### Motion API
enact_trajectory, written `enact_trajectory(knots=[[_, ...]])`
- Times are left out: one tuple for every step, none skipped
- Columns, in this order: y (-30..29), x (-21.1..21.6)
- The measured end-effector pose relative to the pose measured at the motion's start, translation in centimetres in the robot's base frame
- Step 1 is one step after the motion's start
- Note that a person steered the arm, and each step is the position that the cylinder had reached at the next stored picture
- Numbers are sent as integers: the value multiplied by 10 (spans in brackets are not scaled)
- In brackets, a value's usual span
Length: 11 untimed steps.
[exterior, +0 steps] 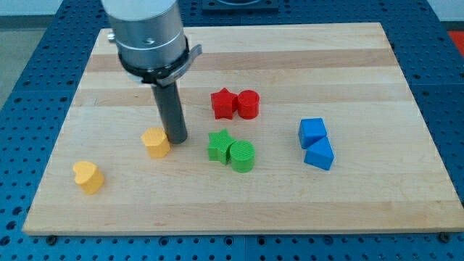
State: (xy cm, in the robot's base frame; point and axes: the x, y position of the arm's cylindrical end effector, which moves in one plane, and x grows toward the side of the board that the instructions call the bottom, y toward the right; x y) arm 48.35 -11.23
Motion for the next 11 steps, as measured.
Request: enact_trajectory(knots=[[-23,25],[-46,49],[-64,73],[-73,88],[-6,84],[19,22],[-6,-16],[-50,-10],[-70,15],[-83,41],[-82,50]])
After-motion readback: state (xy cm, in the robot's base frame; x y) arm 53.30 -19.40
